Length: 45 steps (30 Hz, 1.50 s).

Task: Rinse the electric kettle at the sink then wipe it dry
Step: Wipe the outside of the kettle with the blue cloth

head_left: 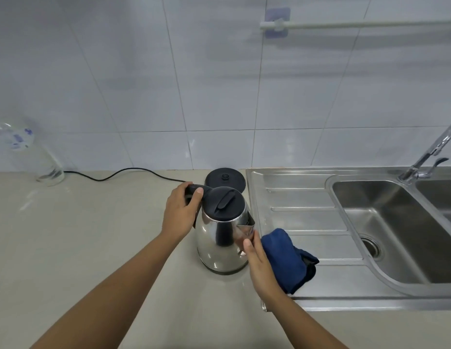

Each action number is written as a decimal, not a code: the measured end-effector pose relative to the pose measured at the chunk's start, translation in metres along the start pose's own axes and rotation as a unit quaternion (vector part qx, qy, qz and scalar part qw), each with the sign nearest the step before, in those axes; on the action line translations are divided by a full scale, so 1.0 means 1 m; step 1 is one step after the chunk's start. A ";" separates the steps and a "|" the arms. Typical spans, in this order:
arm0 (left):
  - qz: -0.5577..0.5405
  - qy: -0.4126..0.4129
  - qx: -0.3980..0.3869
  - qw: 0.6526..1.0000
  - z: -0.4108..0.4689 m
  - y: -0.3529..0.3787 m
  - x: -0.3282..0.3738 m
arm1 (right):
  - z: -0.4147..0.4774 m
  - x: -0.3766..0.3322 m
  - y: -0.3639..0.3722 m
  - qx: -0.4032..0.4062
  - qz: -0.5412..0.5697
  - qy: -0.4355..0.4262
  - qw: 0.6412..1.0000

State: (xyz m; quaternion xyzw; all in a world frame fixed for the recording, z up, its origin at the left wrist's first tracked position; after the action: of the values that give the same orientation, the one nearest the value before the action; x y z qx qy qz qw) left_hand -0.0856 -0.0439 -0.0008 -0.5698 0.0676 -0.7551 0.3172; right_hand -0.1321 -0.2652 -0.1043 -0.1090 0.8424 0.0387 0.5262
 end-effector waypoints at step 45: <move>-0.255 -0.151 0.053 0.954 0.204 0.039 -0.072 | 0.235 -0.171 -0.022 0.086 0.026 0.058 0.994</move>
State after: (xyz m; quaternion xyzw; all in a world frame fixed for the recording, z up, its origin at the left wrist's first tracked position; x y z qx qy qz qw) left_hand 0.1254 0.0182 -0.0077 -0.6579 -0.1684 -0.7185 0.1500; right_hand 0.1513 -0.2197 -0.0538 -0.0433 0.8742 -0.0262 0.4828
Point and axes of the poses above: each hand's wrist, its own z-axis towards the middle knuckle, its own y-axis out of the palm, x = y × z, the point moved 6 cm from there along z, towards the middle knuckle, and after that the axes turned 14 degrees about y, right-handed, at the moved point
